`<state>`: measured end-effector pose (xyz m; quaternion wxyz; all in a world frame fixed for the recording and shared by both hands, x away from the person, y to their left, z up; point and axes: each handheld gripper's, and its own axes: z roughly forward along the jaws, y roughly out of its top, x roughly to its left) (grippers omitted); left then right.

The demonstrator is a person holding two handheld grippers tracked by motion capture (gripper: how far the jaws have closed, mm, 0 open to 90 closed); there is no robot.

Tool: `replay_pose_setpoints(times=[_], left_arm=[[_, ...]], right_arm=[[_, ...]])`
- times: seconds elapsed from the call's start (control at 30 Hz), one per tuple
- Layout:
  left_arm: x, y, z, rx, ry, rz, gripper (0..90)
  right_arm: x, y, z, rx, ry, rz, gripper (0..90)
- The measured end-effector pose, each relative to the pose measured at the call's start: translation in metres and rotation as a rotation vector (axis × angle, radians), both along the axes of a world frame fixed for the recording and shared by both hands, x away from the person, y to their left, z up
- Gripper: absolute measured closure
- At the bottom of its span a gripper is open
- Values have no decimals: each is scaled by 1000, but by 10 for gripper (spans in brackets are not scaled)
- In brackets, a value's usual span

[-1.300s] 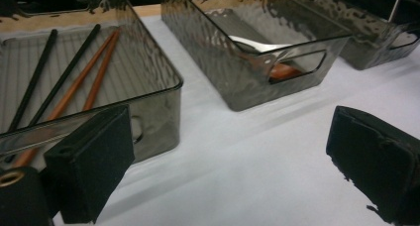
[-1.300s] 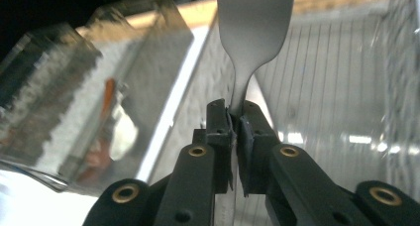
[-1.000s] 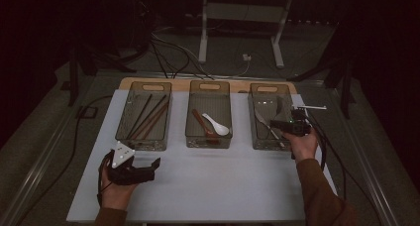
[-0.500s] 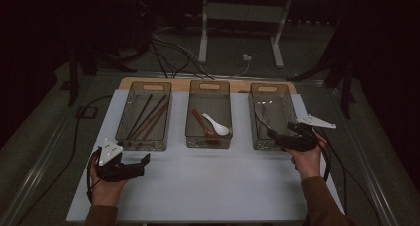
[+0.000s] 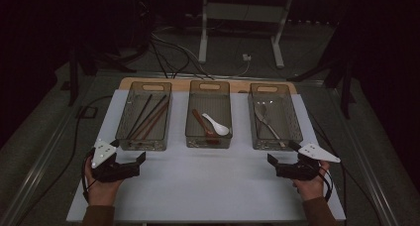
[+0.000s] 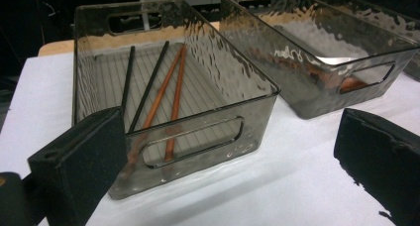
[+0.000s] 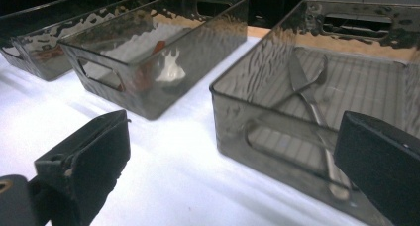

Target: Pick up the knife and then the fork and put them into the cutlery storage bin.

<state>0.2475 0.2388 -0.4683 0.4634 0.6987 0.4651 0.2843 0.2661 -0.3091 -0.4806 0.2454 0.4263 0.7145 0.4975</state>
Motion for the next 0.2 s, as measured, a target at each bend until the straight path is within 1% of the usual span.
replay_pose_setpoints(times=[0.07,0.2], left_arm=[[-1,0,0,4,-4,2,13],[-3,1,1,5,-7,1,13]], right_arm=[[-4,-3,-2,16,-7,-5,14],[-8,-9,-3,15,-17,-23,14]])
